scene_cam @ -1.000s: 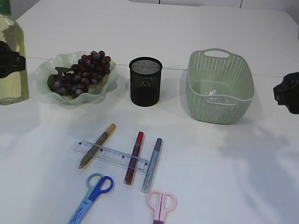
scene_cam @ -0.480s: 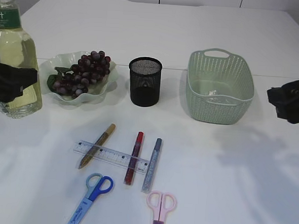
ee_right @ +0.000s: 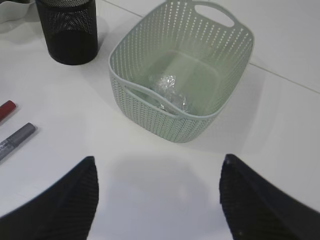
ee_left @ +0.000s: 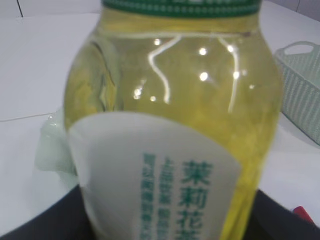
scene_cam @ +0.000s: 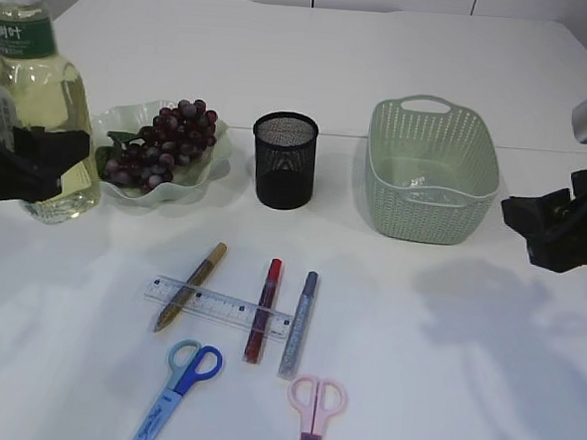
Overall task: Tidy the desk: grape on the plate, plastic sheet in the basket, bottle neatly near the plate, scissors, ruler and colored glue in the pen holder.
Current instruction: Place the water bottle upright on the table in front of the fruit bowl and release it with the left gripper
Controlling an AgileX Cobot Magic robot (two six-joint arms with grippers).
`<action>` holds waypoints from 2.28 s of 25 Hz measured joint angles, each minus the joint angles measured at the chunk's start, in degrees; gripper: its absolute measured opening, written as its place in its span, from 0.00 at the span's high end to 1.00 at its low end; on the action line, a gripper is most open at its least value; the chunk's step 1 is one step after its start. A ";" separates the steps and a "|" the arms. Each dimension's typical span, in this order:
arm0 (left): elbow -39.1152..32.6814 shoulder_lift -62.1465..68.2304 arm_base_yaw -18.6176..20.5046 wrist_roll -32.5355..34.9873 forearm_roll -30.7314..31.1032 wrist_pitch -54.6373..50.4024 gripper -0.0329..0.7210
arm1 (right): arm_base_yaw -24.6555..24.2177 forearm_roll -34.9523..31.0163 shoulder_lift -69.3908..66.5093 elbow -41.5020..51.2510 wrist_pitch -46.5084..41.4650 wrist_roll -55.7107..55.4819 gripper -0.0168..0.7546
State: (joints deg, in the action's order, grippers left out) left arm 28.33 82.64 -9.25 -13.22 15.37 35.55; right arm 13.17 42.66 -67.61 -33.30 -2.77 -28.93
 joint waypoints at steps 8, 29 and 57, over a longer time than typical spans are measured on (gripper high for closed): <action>-0.38 5.57 0.00 1.15 -1.77 7.04 0.41 | -5.35 -2.70 0.00 0.25 2.77 -0.13 0.22; -0.38 11.68 0.00 1.73 -2.61 12.29 0.41 | -6.93 -12.49 -10.94 0.25 10.14 1.40 0.22; 1.32 29.35 0.00 5.70 -11.49 25.44 0.41 | -6.93 -12.49 -11.04 0.25 18.36 4.60 0.22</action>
State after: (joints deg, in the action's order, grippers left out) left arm 29.65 111.99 -9.25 -7.52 3.88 61.00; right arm 6.24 30.17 -78.65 -33.05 15.59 -24.34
